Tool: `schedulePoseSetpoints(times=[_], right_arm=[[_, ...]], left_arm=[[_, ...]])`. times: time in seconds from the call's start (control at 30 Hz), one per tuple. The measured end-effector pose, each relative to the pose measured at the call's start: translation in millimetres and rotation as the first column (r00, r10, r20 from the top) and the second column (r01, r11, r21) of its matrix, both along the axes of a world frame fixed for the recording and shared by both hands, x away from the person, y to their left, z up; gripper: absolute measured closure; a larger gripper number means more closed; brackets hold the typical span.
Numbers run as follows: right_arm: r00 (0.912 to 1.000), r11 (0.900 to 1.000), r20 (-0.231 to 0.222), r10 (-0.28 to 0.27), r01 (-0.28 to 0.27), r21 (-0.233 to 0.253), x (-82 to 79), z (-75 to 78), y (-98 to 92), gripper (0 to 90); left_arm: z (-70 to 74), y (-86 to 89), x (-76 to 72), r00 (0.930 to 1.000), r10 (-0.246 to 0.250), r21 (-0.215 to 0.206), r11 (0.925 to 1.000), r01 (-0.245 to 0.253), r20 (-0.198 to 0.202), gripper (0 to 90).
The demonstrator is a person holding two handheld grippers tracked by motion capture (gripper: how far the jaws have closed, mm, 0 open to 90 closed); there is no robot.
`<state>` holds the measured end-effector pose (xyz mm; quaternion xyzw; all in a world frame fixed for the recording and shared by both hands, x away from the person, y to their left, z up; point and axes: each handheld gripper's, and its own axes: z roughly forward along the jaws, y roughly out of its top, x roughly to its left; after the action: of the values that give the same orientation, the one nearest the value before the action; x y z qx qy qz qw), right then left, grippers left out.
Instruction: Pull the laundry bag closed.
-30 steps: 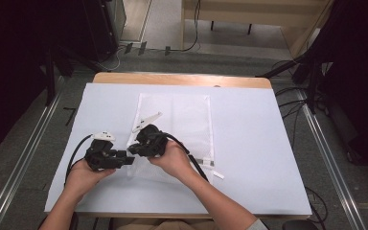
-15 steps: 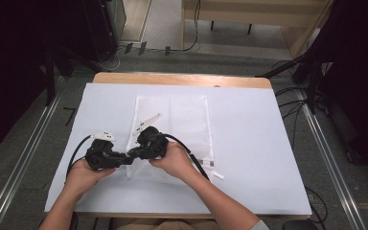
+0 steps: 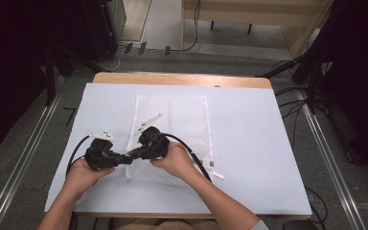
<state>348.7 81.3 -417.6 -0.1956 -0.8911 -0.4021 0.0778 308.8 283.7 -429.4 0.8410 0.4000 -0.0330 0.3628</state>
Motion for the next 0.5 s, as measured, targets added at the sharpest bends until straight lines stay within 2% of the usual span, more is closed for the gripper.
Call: schedulePoseSetpoints(times=[0.2, 0.3, 0.43, 0.5], right_arm=[[1.0000, 1.000, -0.007, -0.005, 0.005, -0.002, 0.1, -4.9, -0.2, 88.1], [0.9999, 1.000, 0.011, -0.008, 0.008, 0.008, -0.6, -4.9, -1.6, 88.2], [0.9999, 1.000, 0.005, -0.013, 0.013, 0.003, -0.9, -5.5, -3.0, 88.3], [0.9997, 1.000, 0.020, -0.013, 0.013, -0.006, -2.1, -7.3, -4.6, 88.4]], left_arm=[[-0.8, 0.9, -0.1, 0.9999, 0.002, 0.014, 0.9999, -0.002, -0.010, 89.0], [0.4, 2.4, -0.1, 1.0000, 0.004, 0.012, 0.9999, -0.004, -0.008, 89.2], [0.8, 1.9, -0.6, 1.0000, 0.006, 0.016, 0.9999, -0.006, -0.006, 89.5], [1.2, 0.2, -0.9, 0.9999, 0.005, 0.025, 0.9997, -0.004, -0.009, 89.6]])
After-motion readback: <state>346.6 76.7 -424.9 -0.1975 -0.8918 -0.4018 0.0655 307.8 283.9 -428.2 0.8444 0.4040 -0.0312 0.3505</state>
